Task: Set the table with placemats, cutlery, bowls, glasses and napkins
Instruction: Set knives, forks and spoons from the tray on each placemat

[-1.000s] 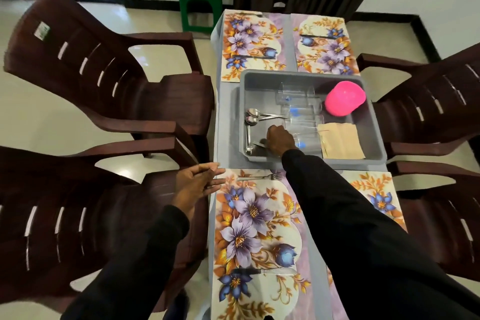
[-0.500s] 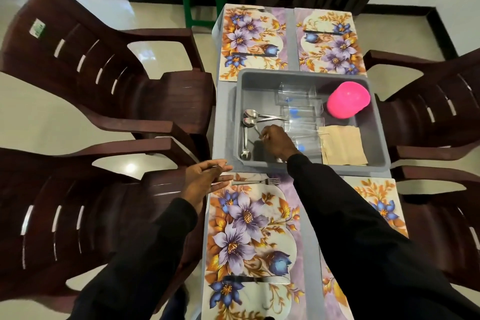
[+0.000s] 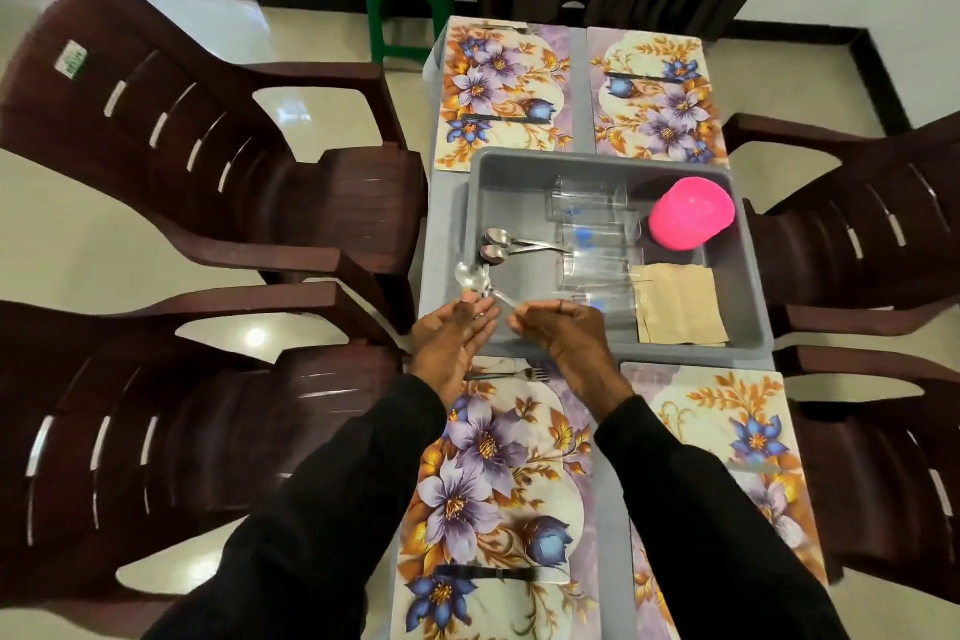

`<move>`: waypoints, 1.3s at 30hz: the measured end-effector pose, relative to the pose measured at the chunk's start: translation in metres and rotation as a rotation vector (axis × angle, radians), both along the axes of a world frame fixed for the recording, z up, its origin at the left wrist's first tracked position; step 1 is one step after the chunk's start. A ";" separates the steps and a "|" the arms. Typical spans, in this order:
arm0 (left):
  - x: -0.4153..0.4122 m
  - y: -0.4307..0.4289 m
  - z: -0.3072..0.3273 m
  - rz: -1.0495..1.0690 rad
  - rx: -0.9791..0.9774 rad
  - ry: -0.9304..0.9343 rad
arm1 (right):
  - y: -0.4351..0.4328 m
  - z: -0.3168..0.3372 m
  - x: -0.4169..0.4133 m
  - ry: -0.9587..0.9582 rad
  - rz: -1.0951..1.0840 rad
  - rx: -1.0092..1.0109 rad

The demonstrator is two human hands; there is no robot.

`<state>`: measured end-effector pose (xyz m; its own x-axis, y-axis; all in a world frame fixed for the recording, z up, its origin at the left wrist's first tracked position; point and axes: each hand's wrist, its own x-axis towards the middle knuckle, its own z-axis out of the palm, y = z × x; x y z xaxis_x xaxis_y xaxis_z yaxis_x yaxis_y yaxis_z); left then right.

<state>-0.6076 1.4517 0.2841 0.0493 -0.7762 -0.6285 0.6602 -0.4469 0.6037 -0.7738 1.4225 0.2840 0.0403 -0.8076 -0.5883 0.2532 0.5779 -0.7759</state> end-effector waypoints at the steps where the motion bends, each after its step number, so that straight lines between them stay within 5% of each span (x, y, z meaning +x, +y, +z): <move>1: 0.000 -0.001 0.000 0.038 -0.008 0.000 | 0.005 0.000 0.005 -0.039 0.017 0.014; 8: 0.016 -0.005 -0.004 0.184 0.016 0.017 | 0.008 -0.010 0.019 -0.020 0.336 0.038; 14: 0.046 -0.003 -0.009 0.182 0.065 -0.044 | -0.100 -0.057 0.005 1.061 0.517 -0.586; 19: 0.058 0.010 -0.016 0.138 0.101 -0.027 | -0.179 -0.102 -0.001 1.423 0.971 -0.667; 31: 0.076 0.025 -0.030 0.160 0.118 -0.087 | -0.192 -0.119 0.015 1.331 1.006 -0.558; 39: 0.065 0.008 -0.015 0.158 0.097 -0.048 | -0.174 -0.082 0.012 0.900 0.546 -0.627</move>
